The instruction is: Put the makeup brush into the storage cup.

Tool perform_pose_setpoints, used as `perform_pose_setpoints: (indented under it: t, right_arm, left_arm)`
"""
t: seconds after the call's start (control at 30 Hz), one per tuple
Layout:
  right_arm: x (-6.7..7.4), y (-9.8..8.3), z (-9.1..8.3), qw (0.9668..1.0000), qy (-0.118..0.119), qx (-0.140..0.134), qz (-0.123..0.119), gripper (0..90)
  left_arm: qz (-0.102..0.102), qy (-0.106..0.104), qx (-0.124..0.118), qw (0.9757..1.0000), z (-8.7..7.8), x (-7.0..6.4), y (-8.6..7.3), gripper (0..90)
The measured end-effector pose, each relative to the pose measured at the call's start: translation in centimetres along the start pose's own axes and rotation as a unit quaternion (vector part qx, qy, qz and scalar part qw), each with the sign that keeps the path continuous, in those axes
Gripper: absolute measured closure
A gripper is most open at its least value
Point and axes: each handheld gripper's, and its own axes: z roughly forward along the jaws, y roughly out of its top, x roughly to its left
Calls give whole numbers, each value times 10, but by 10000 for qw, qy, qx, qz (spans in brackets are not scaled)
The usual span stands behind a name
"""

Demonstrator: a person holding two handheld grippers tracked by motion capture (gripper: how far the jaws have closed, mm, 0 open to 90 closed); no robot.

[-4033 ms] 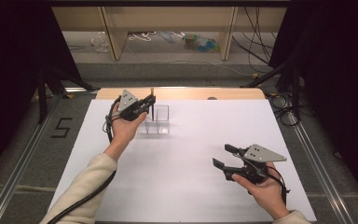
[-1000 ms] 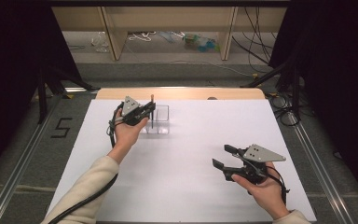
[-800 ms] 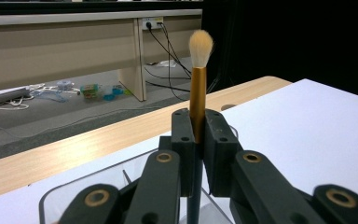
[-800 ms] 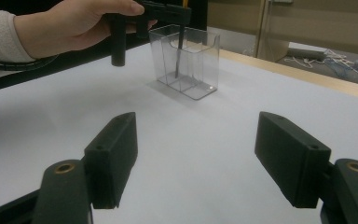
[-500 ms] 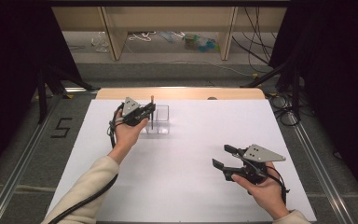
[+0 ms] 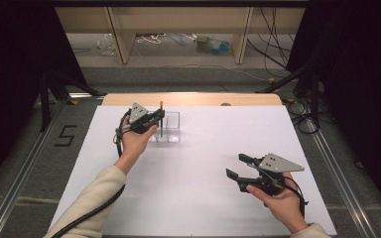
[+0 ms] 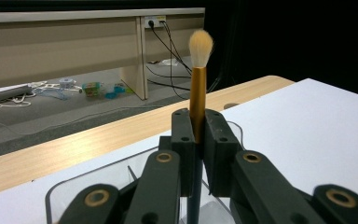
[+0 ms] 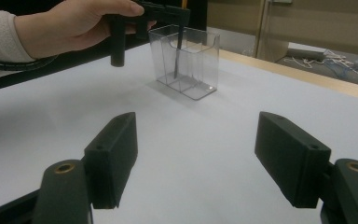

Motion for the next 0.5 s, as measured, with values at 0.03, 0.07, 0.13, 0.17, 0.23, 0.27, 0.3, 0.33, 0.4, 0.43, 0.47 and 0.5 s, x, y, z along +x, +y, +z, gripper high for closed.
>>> perform_pose_setpoints:
  t: [0.03, 0.07, 0.13, 0.17, 0.23, 0.27, 0.3, 0.33, 0.4, 0.43, 0.47, 0.5]
  right_arm:
    - [0, 0, 0, 10000, 3, 4, 2, 308]
    - [0, 0, 0, 10000, 3, 3, 0, 307]
    - [0, 0, 0, 10000, 4, 1, 2, 306]
    - [0, 0, 0, 10000, 4, 1, 2, 306]
    - [0, 0, 0, 10000, -2, 15, -4, 306]
    - [0, 0, -1, 10000, -3, 30, -2, 305]
    - [0, 0, -1, 10000, -4, 43, -6, 305]
    - [0, 0, -1, 10000, -10, 30, -21, 305]
    - [0, 0, -1, 10000, -3, 46, -1, 305]
    - [0, 0, -1, 10000, -7, 49, -8, 305]
    - [0, 0, -1, 10000, -5, 50, -5, 304]
    - [0, 0, -1, 10000, -11, 51, -4, 304]
  left_arm:
    - [-36, -2, -9, 10000, 0, 0, 0, 835]
    - [-36, -2, -9, 10000, 0, 0, 0, 834]
    - [-48, 9, -13, 10000, -1, 1, 1, 828]
    - [-78, 16, -2, 10000, -2, 1, 2, 828]
    - [-224, 84, 38, 9997, -3, 1, 4, 685]
    - [-302, 104, 10, 9995, -5, 1, 6, 597]
    - [-309, 37, 31, 9995, -6, 1, 8, 544]
    - [-301, 46, 42, 9995, -8, 0, 10, 475]
    - [-252, 112, 44, 9996, -12, -2, 13, 344]
    - [-220, 105, 56, 9997, -14, -3, 15, 299]
    - [-190, 111, 77, 9997, -16, -4, 17, 256]
    - [-177, 106, 100, 9997, -18, -4, 18, 220]
